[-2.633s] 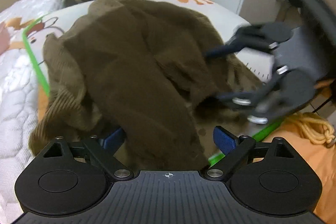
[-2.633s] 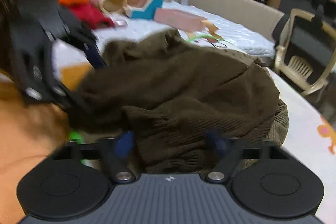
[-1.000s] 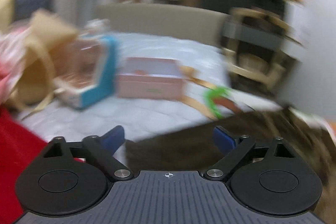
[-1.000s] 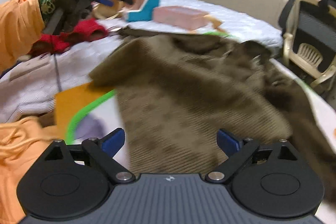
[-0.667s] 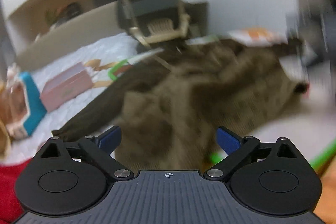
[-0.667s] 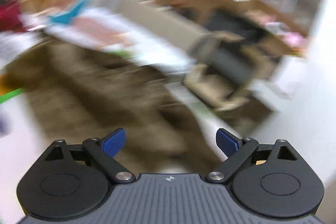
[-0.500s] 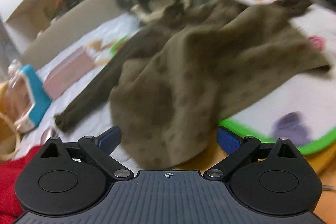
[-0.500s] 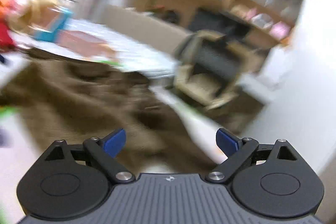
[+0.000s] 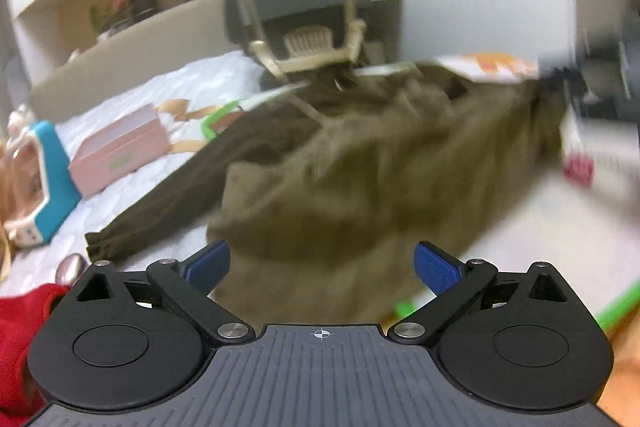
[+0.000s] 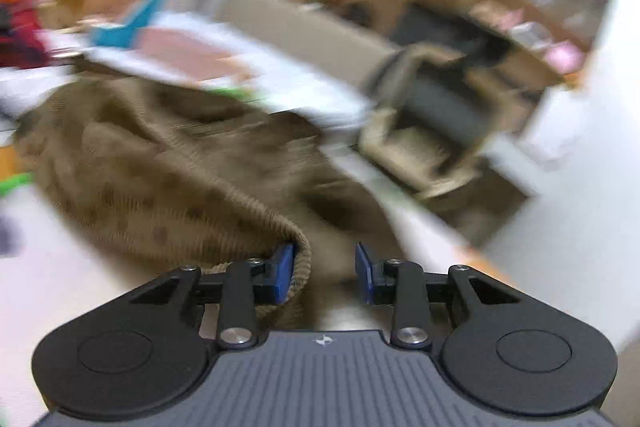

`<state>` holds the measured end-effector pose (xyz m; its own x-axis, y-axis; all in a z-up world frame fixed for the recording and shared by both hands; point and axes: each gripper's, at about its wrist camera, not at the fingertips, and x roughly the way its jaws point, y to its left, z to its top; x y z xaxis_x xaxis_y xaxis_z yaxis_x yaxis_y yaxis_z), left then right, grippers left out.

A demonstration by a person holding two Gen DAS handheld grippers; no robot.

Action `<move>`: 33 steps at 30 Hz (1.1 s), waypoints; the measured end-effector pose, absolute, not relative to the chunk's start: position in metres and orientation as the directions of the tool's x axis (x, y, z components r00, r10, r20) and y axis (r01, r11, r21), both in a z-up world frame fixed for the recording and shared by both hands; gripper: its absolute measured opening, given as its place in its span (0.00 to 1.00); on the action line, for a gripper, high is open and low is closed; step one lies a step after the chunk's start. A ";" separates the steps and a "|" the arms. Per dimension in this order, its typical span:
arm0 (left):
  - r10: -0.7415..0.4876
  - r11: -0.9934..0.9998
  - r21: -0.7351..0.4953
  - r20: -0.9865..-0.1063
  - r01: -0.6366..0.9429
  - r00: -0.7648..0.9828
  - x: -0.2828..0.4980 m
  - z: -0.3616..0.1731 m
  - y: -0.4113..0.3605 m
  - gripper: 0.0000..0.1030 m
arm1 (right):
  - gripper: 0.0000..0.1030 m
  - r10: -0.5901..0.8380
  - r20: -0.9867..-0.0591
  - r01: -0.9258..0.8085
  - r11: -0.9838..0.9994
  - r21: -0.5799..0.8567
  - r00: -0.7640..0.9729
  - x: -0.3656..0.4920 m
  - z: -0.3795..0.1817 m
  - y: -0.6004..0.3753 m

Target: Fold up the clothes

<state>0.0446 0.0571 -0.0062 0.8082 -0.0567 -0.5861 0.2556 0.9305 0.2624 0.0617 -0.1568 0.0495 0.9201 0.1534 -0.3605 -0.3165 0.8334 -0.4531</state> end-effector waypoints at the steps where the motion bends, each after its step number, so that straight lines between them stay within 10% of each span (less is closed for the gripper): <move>1: -0.036 0.927 0.278 -0.598 0.250 0.800 0.046 -0.012 0.059 0.98 | 0.31 0.135 -0.346 -0.292 0.842 -0.454 0.928 0.062 0.053 -0.163; 4: 0.009 0.931 0.289 -0.629 0.224 0.777 0.054 -0.026 0.066 0.98 | 0.33 0.109 -0.326 -0.257 0.852 -0.456 0.939 0.057 0.061 -0.177; 8: 0.110 0.945 0.311 -0.597 0.104 0.794 0.070 -0.024 0.080 0.98 | 0.63 0.214 -0.406 -0.370 0.857 -0.359 0.889 0.044 0.059 -0.183; 17: 0.205 0.979 0.107 -0.487 -0.175 0.849 0.093 0.022 0.135 0.98 | 0.78 0.327 -0.513 -0.559 0.727 -0.400 0.793 0.016 0.030 -0.137; 28: 0.105 0.932 0.353 -0.489 0.087 0.866 0.074 -0.008 0.062 0.99 | 0.63 0.101 0.014 -0.078 0.845 -0.529 0.995 0.037 0.114 -0.150; 33: 0.138 0.874 0.469 -0.490 0.126 0.861 0.074 -0.028 0.036 0.99 | 0.63 0.123 -0.044 -0.128 0.847 -0.516 0.991 0.039 0.113 -0.155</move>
